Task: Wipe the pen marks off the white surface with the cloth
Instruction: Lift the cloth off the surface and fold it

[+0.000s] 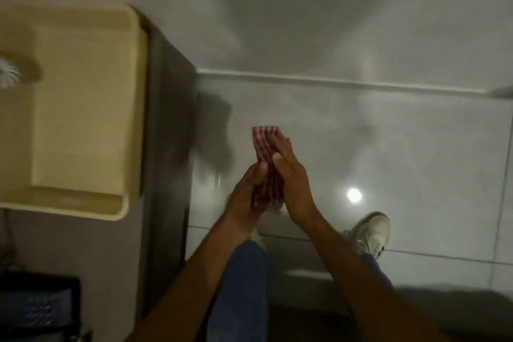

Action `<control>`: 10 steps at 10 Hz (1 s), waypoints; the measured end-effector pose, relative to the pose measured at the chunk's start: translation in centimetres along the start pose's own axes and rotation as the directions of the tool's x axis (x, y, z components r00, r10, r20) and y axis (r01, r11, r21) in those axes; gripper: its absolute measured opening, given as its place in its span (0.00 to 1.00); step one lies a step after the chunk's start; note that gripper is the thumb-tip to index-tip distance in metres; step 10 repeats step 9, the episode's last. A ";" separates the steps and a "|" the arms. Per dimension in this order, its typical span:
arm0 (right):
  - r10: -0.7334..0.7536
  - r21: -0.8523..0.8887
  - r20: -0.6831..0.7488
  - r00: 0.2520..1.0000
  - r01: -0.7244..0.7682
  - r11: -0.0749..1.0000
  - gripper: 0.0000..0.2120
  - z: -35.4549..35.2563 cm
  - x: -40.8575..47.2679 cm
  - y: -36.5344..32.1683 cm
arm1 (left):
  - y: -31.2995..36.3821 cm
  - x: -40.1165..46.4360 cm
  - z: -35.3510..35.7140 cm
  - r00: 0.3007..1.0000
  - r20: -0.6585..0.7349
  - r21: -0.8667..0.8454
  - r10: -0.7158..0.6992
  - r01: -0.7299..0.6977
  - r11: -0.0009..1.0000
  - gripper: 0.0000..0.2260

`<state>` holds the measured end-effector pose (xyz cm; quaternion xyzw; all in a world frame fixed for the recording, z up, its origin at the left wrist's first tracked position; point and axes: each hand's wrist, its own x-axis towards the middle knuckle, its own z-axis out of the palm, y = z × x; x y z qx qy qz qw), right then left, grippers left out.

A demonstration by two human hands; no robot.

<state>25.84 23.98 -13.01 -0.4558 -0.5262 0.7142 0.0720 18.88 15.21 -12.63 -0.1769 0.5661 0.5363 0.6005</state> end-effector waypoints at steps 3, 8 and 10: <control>0.102 0.297 0.377 0.921 -0.225 0.928 0.17 13.6 7.3 -16.3 | 16.4 -7.9 -10.4 0.885 -0.077 -0.023 0.458 -0.461 0.887 0.27; -0.363 -0.826 0.301 0.882 0.431 0.363 0.21 20.1 12.3 -19.1 | 23.2 -2.9 -20.9 0.707 -0.241 0.939 0.665 -0.005 0.345 0.38; -0.373 -0.812 0.307 0.876 0.445 0.377 0.18 12.3 5.1 -23.7 | 21.8 -8.7 -14.3 0.563 -0.009 0.978 0.826 -0.168 0.124 0.34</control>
